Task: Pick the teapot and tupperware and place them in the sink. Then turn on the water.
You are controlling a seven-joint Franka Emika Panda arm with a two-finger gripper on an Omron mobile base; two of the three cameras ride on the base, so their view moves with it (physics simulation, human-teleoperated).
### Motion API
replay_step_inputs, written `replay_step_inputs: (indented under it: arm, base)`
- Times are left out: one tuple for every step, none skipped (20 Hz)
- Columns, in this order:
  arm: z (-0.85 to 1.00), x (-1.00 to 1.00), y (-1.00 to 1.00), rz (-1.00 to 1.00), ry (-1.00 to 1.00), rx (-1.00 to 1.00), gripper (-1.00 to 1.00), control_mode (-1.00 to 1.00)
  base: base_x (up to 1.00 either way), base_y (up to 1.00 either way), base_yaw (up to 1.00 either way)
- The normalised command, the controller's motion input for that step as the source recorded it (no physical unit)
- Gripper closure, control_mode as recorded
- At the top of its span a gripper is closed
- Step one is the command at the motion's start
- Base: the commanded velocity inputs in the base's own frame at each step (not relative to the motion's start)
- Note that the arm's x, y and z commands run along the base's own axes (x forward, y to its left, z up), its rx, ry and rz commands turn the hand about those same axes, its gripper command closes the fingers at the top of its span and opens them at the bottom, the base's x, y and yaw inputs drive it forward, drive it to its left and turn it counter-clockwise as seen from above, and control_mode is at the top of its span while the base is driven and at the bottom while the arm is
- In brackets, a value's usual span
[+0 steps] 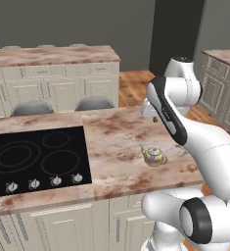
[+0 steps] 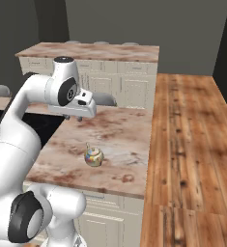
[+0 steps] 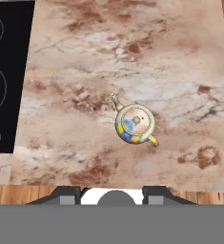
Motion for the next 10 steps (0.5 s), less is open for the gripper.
replay_step_inputs:
  arm:
    - [0.0,0.01,0.0,0.0,0.0,0.0,-1.0,-1.0]
    - [0.0,0.0,0.0,0.0,0.0,0.0,-1.0,-1.0]
    - [0.0,0.0,0.0,0.0,0.0,0.0,-1.0,-1.0]
    - [-0.01,0.0,0.0,0.0,-0.01,0.0,-1.0,-1.0]
    - [0.0,0.0,0.0,0.0,-0.01,0.0,-1.0,-1.0]
    - [0.0,0.0,0.0,0.0,-0.01,0.0,-1.0,-1.0]
    - [0.0,0.0,0.0,0.0,0.0,0.0,-1.0,-1.0]
    - [0.0,-0.04,0.0,0.0,-0.01,0.0,-1.0,-1.0]
    - [0.0,-0.1,0.0,0.0,-0.01,0.0,-1.0,-1.0]
    - [0.0,-0.18,0.0,0.0,0.0,0.0,-1.0,-1.0]
  base:
    - [0.0,0.0,0.0]
    - [0.0,0.0,0.0]
    - [0.0,0.0,0.0]
    - [0.0,0.0,0.0]
    - [0.0,0.0,0.0]
    - [0.0,0.0,0.0]
    - [0.0,0.0,0.0]
    - [0.0,0.0,0.0]
    - [0.0,0.0,0.0]
    - [0.0,0.0,0.0]
